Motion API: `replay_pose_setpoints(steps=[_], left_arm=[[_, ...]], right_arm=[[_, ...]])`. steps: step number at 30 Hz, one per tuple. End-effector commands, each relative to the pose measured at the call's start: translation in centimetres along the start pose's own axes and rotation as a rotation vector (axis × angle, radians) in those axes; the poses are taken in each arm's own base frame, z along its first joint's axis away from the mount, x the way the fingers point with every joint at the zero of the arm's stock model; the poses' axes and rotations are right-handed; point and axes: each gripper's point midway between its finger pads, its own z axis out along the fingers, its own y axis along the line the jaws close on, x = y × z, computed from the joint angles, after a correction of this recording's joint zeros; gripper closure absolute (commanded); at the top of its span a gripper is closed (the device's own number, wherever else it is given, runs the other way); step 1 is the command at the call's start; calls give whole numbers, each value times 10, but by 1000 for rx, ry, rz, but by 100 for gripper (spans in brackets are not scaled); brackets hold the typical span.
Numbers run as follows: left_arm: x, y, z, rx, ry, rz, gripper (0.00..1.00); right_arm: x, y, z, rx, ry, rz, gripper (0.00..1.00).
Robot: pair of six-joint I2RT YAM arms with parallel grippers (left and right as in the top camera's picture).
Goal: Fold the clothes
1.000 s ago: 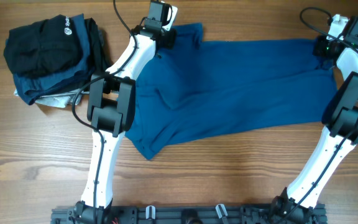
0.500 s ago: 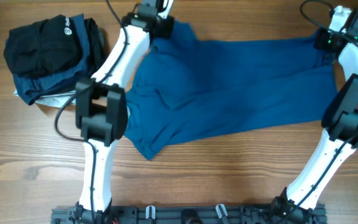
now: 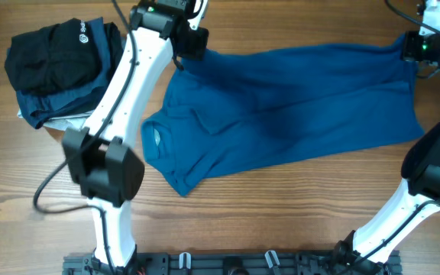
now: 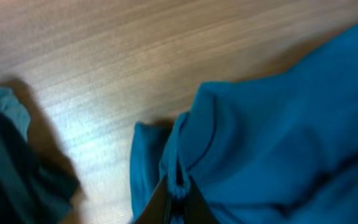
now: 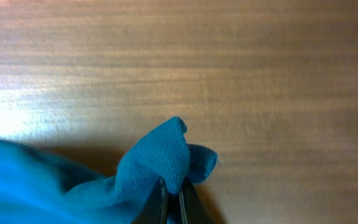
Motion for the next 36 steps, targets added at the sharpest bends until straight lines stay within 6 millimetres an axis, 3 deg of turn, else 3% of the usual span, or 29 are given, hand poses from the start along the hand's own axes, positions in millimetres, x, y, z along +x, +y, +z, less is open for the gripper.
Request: replay_pose_setpoints(steps=[1,6,14,17,20,26,32,36], left_arm=[[8,-22,-52,30,-17,-45,96],[63,-44,-62,22,198,-67,96],[130,-38,-71,-68,472,-212,96],[147,-37,-55,-89,528,-227,96],[168,-38,-25,-102,572,-222,96],[224,-32,20,-147,673,-242,96],[261,-25,50,-158,703,-257,96],[275,-24,53,-166,729,-254,96]], right_arm=[[8,-10,-14,-32,8,-8,96],[31,-1,-16,-80,92,-55,96],[70,2,-16,-76,242,11,96],[90,-12,-10,14,307,23,96],[109,-21,-7,85,364,56,96],[135,-54,-22,304,477,155,96],[143,-60,-25,315,490,211,96],[150,-64,-19,318,492,219,96]])
